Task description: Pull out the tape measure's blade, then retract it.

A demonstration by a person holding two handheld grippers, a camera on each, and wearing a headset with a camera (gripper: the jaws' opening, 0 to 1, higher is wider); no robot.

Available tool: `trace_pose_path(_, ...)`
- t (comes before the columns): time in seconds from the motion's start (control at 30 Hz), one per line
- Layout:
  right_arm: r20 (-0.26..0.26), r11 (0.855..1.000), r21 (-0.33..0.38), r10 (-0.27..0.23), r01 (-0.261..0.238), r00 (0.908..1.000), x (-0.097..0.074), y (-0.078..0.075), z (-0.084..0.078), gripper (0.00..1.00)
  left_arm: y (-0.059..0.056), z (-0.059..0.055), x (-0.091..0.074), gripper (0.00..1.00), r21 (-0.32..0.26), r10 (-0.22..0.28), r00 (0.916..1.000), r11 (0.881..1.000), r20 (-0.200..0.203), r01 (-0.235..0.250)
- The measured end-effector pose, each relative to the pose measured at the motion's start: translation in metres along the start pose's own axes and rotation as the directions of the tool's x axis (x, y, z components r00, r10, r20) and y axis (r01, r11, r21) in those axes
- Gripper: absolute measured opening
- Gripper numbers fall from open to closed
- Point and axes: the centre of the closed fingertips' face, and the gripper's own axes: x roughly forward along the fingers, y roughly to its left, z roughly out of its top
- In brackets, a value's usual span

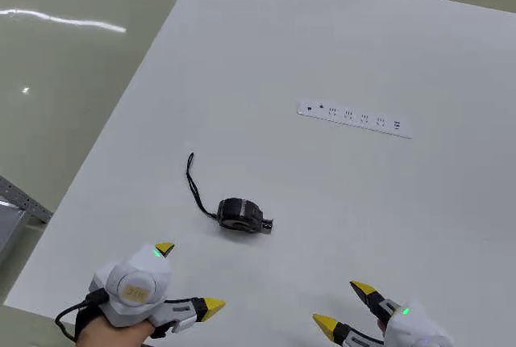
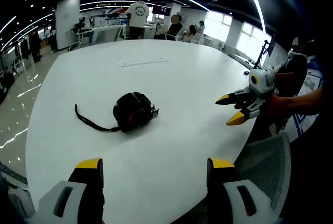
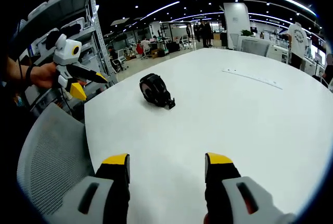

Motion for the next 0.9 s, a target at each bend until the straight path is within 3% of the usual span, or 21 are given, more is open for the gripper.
trace_pose_path(0.1,0.002,1.0,0.011,0.0,0.0,1.0,-0.001,0.002,0.0,0.59,0.002,-0.007,0.0,0.79,-0.016,0.007,0.9999,1.0,-0.012,-0.008)
trace_pose_path(0.33,0.01,1.0,0.012,-0.002,0.001,0.9999,-0.002,0.004,0.006,0.59,-0.002,-0.012,-0.001,0.81,-0.021,0.0,1.0,1.0,-0.007,0.0)
trace_pose_path(0.6,0.033,1.0,0.013,-0.023,0.023,0.9992,-0.008,0.001,0.016,0.61,0.0,-0.006,-0.002,0.81,-0.02,0.001,0.9998,1.0,0.018,-0.001)
trace_pose_path(0.9,0.039,0.999,0.035,-0.037,0.036,0.9985,-0.013,-0.002,0.016,0.63,0.002,0.002,-0.001,0.83,-0.04,-0.001,0.9991,0.999,0.041,0.002)
